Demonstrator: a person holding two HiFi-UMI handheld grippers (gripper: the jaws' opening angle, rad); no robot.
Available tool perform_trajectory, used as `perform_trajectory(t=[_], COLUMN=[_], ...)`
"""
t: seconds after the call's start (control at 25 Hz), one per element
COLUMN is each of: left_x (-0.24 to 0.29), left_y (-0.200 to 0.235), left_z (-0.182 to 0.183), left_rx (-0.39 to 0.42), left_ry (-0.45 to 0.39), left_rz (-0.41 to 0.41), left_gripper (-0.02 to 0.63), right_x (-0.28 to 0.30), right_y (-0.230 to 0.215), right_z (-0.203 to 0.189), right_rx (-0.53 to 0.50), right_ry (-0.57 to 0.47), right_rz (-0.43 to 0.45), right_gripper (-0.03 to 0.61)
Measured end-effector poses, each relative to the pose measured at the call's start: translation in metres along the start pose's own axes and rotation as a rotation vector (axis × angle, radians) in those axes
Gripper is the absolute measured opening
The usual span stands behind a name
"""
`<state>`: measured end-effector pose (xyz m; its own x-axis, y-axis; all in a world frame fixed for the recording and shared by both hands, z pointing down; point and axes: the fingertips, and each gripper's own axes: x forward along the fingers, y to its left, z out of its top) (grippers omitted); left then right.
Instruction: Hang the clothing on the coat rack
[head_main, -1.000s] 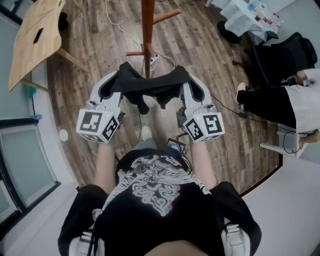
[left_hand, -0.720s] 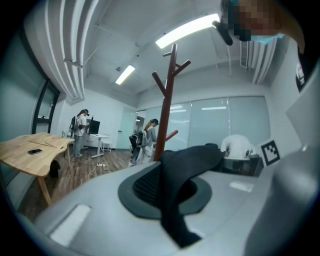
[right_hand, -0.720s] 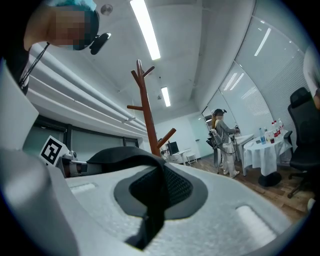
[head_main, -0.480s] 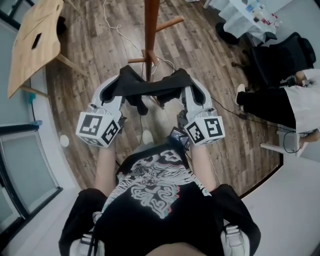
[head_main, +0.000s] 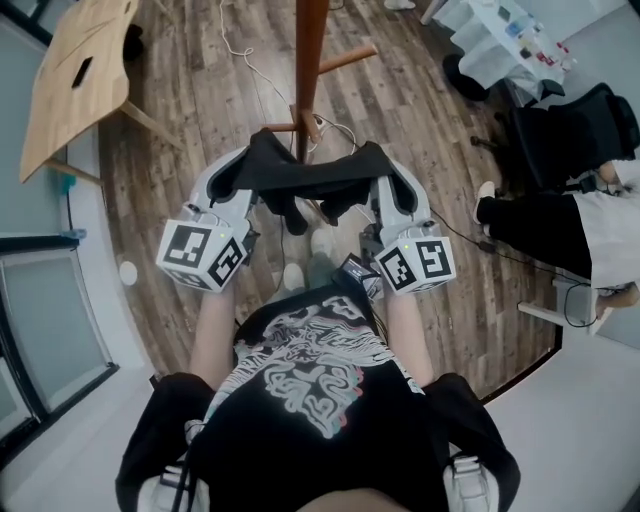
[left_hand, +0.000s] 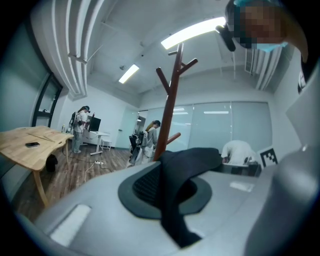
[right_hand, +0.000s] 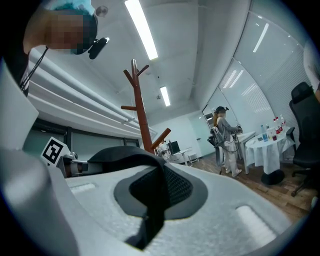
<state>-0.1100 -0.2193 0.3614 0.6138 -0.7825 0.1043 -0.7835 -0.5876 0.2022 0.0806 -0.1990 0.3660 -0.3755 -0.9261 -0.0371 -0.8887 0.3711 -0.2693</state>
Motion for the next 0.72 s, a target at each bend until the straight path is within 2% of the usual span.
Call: perform_trajectory(t=[0.72], left_x=[0.021], left_y=[0.028], left_z=[0.014], left_rx=[-0.032], left_ry=[-0.028], left_rz=[0.079], left_gripper=[0.009], right_x=[0.046], right_y=[-0.011], right_z=[0.013], right_rx=[-0.006], right_ry=[0.011], right_rz=[0.078], right_gripper=[0.012])
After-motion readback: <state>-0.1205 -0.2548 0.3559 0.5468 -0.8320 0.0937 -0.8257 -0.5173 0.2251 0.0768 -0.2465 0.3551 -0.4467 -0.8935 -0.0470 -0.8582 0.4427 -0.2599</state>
